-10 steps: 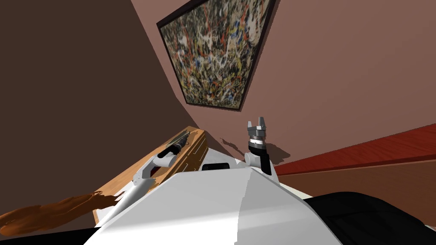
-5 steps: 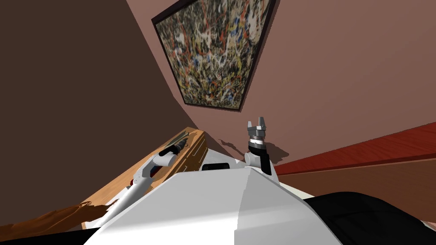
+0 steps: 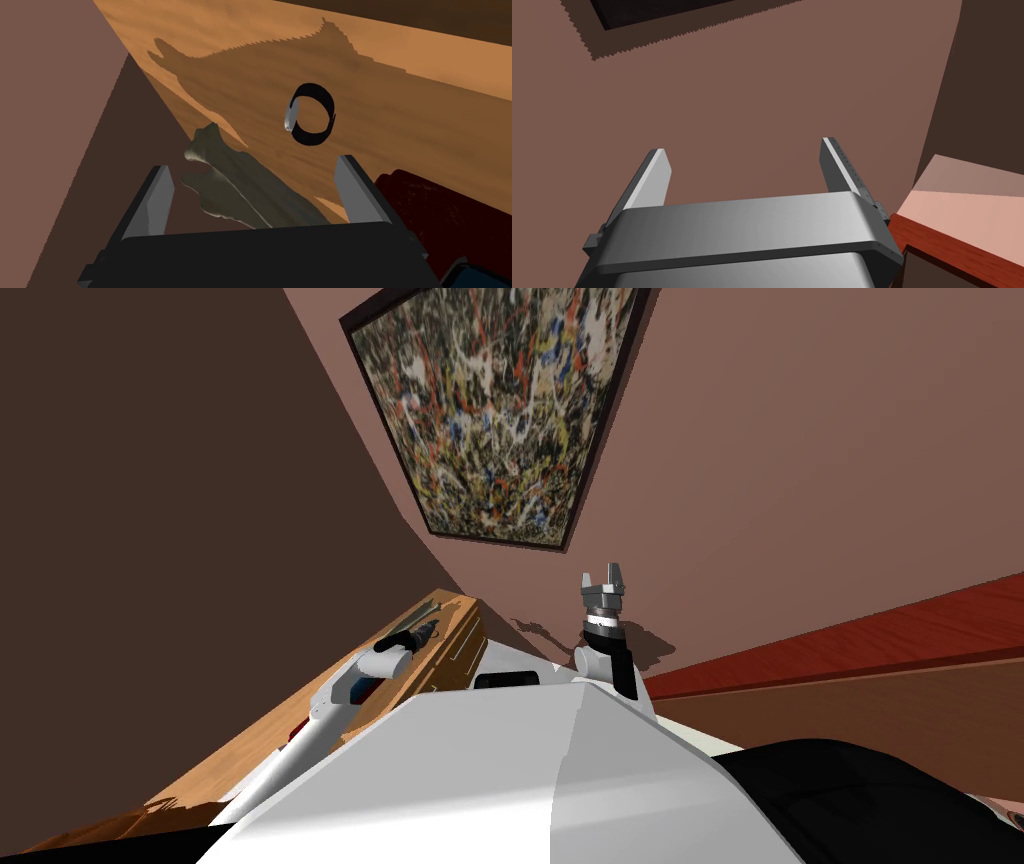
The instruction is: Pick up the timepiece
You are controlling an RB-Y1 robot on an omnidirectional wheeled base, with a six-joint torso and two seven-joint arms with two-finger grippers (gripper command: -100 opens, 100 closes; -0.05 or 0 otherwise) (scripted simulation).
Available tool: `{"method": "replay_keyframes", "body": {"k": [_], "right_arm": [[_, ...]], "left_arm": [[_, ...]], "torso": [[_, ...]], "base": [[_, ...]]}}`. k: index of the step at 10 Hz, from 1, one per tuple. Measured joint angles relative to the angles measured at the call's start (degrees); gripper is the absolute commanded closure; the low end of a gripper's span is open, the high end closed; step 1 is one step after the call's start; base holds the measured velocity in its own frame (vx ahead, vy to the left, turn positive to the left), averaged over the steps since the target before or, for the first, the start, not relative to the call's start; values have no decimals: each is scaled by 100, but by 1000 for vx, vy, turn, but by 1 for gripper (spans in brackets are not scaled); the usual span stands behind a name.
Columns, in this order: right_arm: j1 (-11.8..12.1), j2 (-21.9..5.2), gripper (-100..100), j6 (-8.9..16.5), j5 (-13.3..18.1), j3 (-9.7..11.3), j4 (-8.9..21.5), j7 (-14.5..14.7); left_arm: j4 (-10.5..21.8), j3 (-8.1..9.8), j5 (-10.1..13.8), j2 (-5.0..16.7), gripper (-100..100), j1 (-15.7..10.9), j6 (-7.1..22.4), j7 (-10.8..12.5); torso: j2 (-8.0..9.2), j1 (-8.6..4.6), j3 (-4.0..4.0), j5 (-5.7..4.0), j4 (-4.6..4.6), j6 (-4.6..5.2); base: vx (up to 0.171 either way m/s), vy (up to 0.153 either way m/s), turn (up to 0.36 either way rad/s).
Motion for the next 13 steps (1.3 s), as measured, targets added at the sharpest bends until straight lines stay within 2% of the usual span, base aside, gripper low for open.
{"method": "replay_keyframes", "body": {"k": [6, 13], "right_arm": [[0, 0, 0, 0, 0, 0, 0, 0], [0, 0, 0, 0, 0, 0, 0, 0]], "left_arm": [[221, 21, 142, 51, -100, -130, 921, -173], [329, 78, 320, 150, -100, -174, 1882, -354]], "torso": [[1, -4, 1, 0, 0, 0], [1, -2, 0, 0, 0, 0]], "base": [[41, 9, -37], [45, 12, -41]]}}
